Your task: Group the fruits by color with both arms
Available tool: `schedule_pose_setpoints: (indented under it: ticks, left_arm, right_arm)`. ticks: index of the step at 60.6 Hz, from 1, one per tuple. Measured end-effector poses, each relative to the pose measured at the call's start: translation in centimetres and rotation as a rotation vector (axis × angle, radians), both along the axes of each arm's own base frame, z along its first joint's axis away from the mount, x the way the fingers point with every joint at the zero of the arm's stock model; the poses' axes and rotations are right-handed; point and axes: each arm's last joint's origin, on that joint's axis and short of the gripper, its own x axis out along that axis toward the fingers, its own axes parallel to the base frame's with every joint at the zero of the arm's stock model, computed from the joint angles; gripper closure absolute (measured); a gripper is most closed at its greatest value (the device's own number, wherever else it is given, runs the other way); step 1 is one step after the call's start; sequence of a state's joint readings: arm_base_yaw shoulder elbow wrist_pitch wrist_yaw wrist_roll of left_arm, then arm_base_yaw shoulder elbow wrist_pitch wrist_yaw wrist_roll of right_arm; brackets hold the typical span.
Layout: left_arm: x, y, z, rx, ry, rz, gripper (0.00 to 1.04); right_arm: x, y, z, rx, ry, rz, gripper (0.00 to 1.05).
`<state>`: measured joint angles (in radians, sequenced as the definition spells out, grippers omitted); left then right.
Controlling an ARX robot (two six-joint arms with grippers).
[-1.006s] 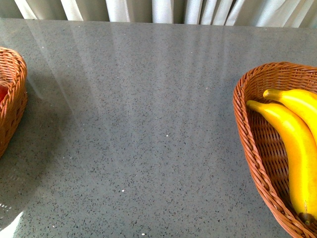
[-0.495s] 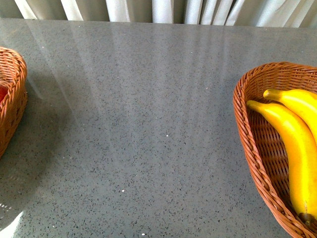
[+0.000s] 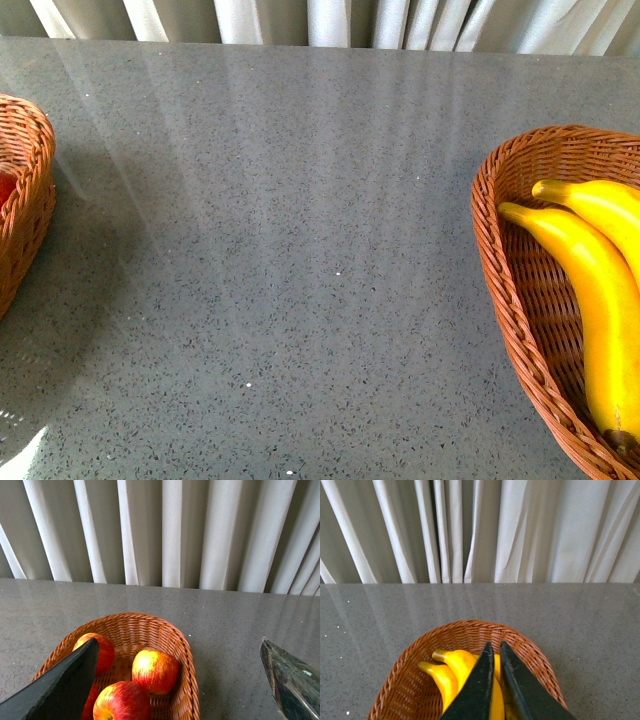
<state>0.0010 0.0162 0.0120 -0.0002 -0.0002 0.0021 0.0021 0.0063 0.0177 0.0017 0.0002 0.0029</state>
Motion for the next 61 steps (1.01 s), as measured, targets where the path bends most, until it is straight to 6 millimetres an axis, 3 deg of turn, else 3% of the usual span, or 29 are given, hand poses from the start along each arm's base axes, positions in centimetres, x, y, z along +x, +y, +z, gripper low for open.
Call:
schedule_pose_setpoints:
  ticks: [30,61]
  left_arm:
    - [0.00,0.00,0.00,0.000,0.000,0.000,0.09]
    - [0.00,0.00,0.00,0.000,0.000,0.000,0.09]
  right_arm:
    - [0.00,0.00,0.00,0.000,0.000,0.000,0.08]
    - [0.00,0.00,0.01,0.000,0.000,0.000,0.09]
